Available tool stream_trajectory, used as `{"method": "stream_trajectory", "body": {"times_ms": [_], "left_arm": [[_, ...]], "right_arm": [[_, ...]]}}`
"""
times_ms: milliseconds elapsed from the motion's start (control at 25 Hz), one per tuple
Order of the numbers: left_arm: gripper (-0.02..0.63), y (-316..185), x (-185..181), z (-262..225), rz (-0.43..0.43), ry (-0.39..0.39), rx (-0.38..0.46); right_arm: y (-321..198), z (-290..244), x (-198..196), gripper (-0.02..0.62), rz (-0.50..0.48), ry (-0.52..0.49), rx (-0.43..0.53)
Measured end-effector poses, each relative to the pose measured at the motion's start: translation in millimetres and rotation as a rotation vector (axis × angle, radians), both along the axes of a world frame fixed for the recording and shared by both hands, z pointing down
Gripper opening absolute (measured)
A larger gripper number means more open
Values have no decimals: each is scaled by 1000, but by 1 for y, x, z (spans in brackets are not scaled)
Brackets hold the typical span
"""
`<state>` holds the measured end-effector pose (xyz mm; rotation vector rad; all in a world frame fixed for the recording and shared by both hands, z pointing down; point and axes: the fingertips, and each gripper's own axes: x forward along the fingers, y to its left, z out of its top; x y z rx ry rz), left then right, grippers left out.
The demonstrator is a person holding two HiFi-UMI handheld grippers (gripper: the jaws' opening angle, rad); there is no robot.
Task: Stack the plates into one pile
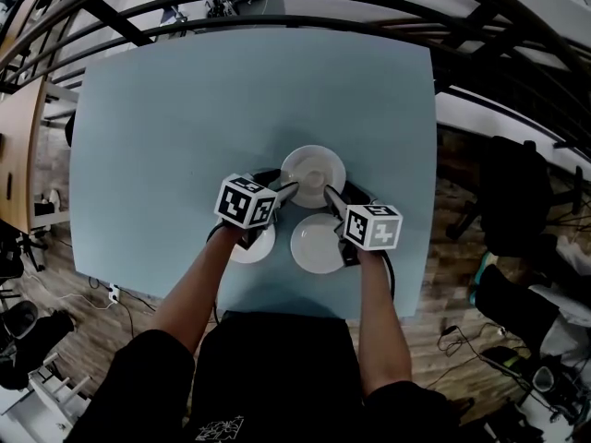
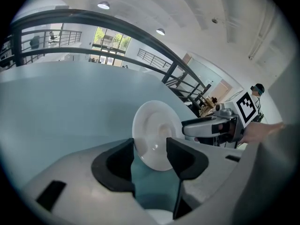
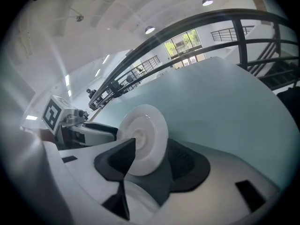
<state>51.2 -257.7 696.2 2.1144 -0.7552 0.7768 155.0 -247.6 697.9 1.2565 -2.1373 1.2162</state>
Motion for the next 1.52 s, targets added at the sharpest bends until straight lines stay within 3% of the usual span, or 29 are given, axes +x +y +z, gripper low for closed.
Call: {"method": "stream_trajectory", "body": {"times_ms": [640, 840, 1240, 1520], "left_arm": [[202, 15, 2, -41, 13, 41, 39], [202, 33, 10, -60, 46, 59, 37], [202, 95, 23, -50, 117, 70, -56], [201, 132, 16, -36, 154, 25, -144]], "right_arm": [[17, -39, 4, 206, 85, -26, 35], [43, -53, 16, 155, 123, -39, 28], [113, -42, 36, 86, 221, -55, -53], [149, -37, 33, 80, 229, -62, -121]]}}
